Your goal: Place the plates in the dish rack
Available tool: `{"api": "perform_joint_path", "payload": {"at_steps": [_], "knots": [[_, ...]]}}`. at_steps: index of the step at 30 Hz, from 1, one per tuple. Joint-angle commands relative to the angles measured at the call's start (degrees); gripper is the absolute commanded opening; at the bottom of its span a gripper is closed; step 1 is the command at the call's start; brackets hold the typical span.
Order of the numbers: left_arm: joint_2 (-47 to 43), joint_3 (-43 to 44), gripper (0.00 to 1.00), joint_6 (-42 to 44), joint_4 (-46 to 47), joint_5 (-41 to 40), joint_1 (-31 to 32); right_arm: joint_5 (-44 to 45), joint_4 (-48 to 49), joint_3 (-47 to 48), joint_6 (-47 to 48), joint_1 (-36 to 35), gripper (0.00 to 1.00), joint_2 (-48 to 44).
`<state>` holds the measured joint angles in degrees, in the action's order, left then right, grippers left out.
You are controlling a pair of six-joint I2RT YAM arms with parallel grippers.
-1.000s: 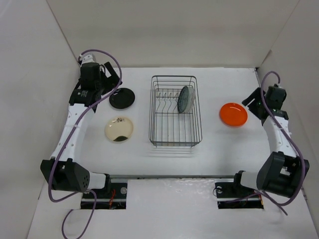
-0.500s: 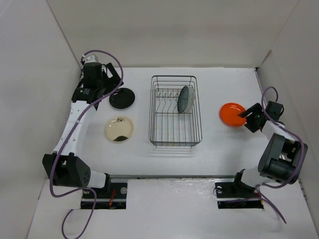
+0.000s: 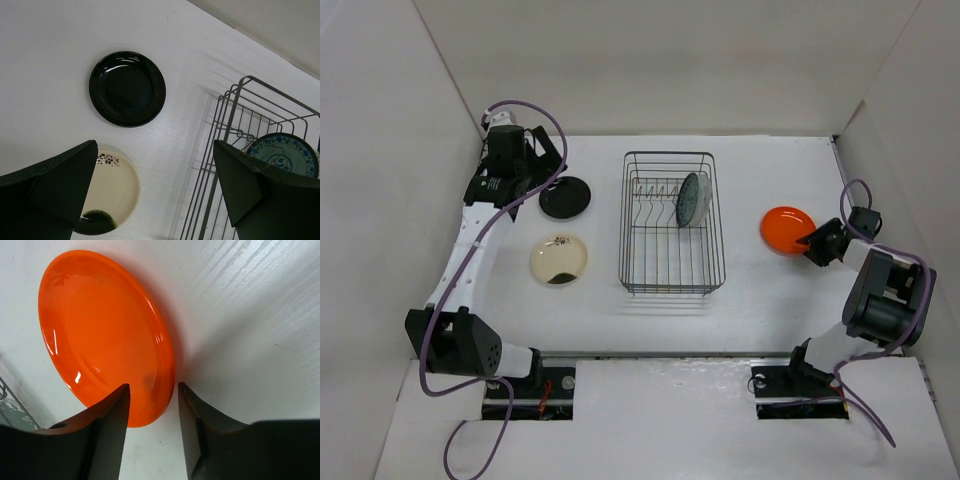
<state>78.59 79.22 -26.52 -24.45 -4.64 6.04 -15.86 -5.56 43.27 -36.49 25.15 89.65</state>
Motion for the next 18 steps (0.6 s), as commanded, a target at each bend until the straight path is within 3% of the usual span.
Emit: {"api": "perform_joint_path", "payload": {"at_steps": [1,3,12,15,16,18], "knots": [[-1.42,1.46,1.0,0.07,1.6,-0.98,0.11,0.92,2.84,2.0,-0.25,0.08,0.47,0.53],[-1.42,1.46,1.0,0.07,1.6,-0.98,0.11,0.92,2.32,2.61,-0.25,0.08,0.36,1.06],[-1.42,1.46,1.0,0.07,1.07,-3.52,-0.42,5.22,-4.98,7.0,-0.25,0.08,0.19,2.63],[-1.42,1.46,1.0,0.07,1.07,-3.53,-0.42,5.22,-4.98,7.53,-0.25,0.08,0.09,2.64],[-1.42,1.46,1.0,0.07,1.07,-3.53,-0.42,5.22,-4.98,7.53,-0.25,0.08,0.01,2.64],[-1.42,1.46,1.0,0.07,1.07,-3.53,-0.42,5.22,-5.51,7.53,-0.25,0.08,0.0,3.17]]}}
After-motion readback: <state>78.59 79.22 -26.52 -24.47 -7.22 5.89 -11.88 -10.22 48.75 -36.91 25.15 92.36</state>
